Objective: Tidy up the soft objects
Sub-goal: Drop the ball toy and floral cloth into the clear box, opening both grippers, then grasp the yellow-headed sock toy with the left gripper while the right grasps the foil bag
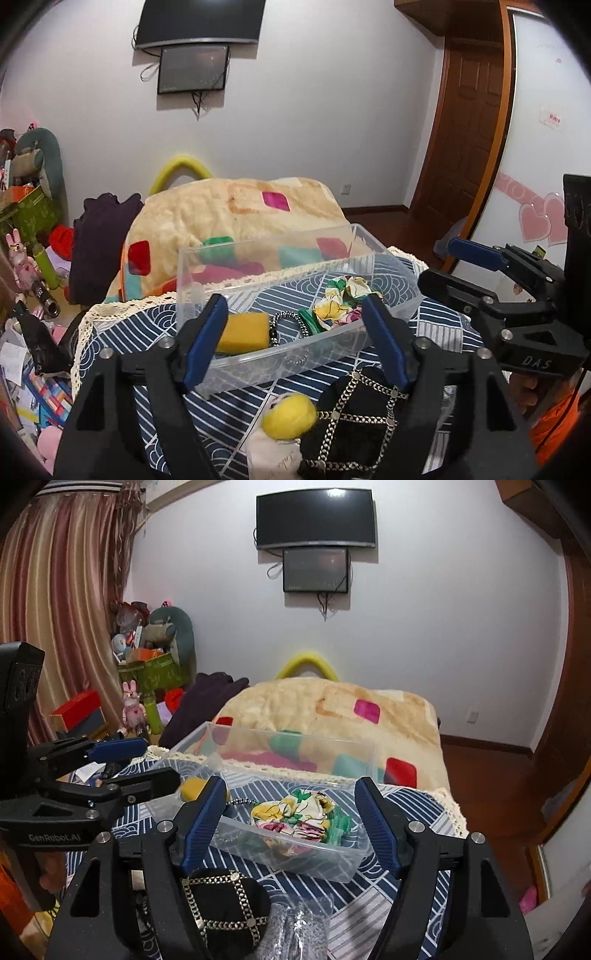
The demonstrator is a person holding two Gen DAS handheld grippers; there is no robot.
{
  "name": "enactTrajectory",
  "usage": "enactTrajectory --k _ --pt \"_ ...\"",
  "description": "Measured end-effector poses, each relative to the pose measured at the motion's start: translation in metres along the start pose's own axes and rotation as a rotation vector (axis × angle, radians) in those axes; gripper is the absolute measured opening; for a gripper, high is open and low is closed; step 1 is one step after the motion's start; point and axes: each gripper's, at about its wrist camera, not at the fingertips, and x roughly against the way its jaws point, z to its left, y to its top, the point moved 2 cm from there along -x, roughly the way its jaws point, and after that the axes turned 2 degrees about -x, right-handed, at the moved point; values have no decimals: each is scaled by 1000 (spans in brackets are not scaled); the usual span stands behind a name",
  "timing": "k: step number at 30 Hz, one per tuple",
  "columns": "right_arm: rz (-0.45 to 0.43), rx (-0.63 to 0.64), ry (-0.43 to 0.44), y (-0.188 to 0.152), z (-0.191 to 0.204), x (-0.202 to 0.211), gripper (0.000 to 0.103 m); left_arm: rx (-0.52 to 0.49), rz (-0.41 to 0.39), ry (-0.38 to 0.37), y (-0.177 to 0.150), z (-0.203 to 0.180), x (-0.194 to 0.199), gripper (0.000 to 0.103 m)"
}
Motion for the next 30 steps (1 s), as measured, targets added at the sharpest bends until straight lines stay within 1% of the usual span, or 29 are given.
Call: enactTrajectory --k 4,7,8,10,14,21,23,25,27,30 --pt "-15 2 -3 -6 1 8 70 11 -19 7 -5 1 13 82" --pt "-16 4 -6 -12 1 11 73 12 -22 19 -11 -1 18 82" --pt "-16 6 -7 -15 1 12 75 12 -21 22 -14 0 20 82" --pt "-10 11 -15 -21 2 13 76 10 -14 28 -20 0 19 82" --pt "14 5 -25 -37 -1 13 76 7 10 39 -35 0 15 82" --pt "86 -59 -30 -66 -13 4 76 -7 51 66 -62 1 7 82" --pt "112 -68 -30 -72 -15 0 76 -4 71 66 -69 2 3 81" --pt "133 -69 -46 -80 -14 -4 76 4 92 71 -74 3 -2 76" --pt "163 -73 -44 -87 -14 -10 76 10 111 67 -77 4 -7 73" --pt "191 -78 -41 -97 -14 -12 76 17 138 59 -83 3 -16 71"
